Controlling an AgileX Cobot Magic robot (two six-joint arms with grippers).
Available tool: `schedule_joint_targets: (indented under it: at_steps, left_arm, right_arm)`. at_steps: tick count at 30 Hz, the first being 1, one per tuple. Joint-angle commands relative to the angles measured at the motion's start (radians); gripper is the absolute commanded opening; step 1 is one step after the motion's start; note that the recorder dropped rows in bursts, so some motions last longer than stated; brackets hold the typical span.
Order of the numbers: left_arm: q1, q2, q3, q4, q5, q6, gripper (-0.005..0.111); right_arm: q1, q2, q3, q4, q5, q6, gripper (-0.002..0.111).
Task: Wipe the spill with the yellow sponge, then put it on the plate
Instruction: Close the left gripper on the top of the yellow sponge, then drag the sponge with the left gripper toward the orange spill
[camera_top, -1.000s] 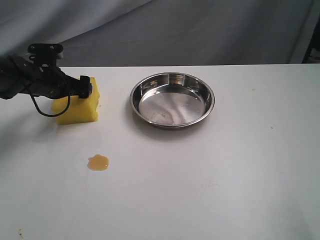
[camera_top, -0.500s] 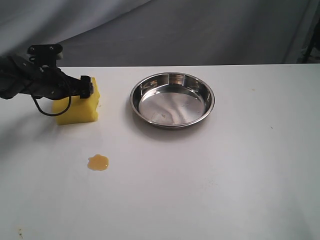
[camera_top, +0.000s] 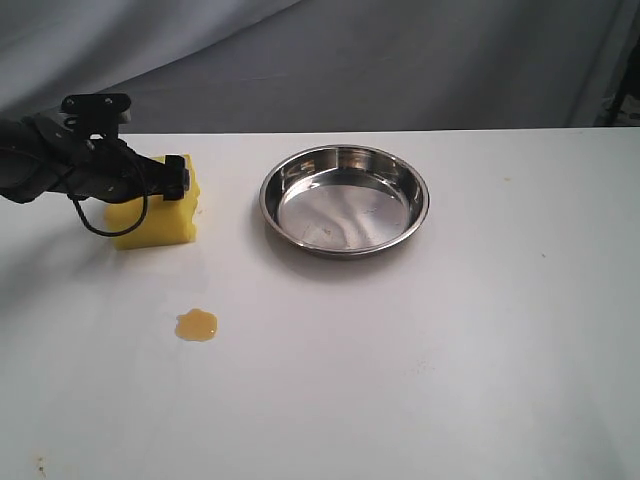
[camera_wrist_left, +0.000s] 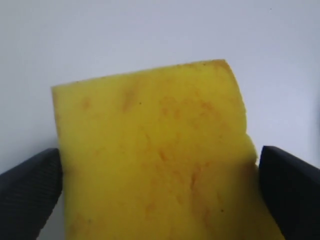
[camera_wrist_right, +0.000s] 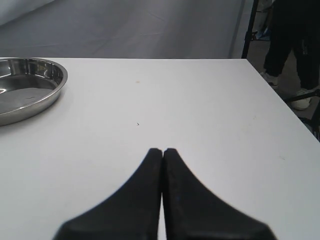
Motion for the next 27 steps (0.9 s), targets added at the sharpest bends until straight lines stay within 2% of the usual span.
schedule_joint_targets:
  at_steps: [1, 2, 3, 4, 5, 6, 7, 8, 14, 27]
  left_arm:
    - [-0.007, -0.001, -0.003, -0.006, 0.004, -0.03, 0.076]
    - [-0.007, -0.001, -0.003, -0.006, 0.004, -0.03, 0.067]
    - [-0.007, -0.001, -0.003, -0.006, 0.004, -0.03, 0.052]
    - [-0.007, -0.001, -0.003, -0.006, 0.004, -0.03, 0.043]
    - [-0.007, -0.001, -0.003, -0.006, -0.001, -0.03, 0.029]
    - [-0.007, -0.001, -0.003, -0.006, -0.007, -0.03, 0.021]
    - [-0.007, -0.001, -0.003, -0.006, -0.007, -0.028, 0.007]
    - [-0.007, -0.001, -0.003, -0.006, -0.007, -0.026, 0.003]
    - [-0.007, -0.008, -0.003, 0.056, -0.003, -0.024, 0.0]
    - [-0.007, -0.081, -0.003, 0.059, 0.03, -0.026, 0.0]
  right_arm:
    - [0.001, -0.005, 0.004, 0.004, -0.004, -0.008, 0.0]
    - [0.001, -0.005, 0.004, 0.004, -0.004, -0.008, 0.0]
    - [0.001, -0.005, 0.004, 0.004, -0.004, -0.008, 0.0]
    - [0.001, -0.005, 0.004, 0.004, -0.004, -0.008, 0.0]
    - [0.001, -0.005, 0.004, 0.004, -0.004, -0.008, 0.0]
    - [0.001, -0.005, 0.004, 0.004, -0.004, -0.008, 0.0]
    - [0.001, -0.005, 0.004, 0.004, -0.004, -0.008, 0.0]
    - [0.001, -0.005, 0.004, 0.004, -0.004, -0.008, 0.0]
    - [0.001, -0.005, 0.004, 0.004, -0.004, -0.011, 0.0]
    - [0.001, -0.005, 0.004, 0.004, -0.004, -0.011, 0.0]
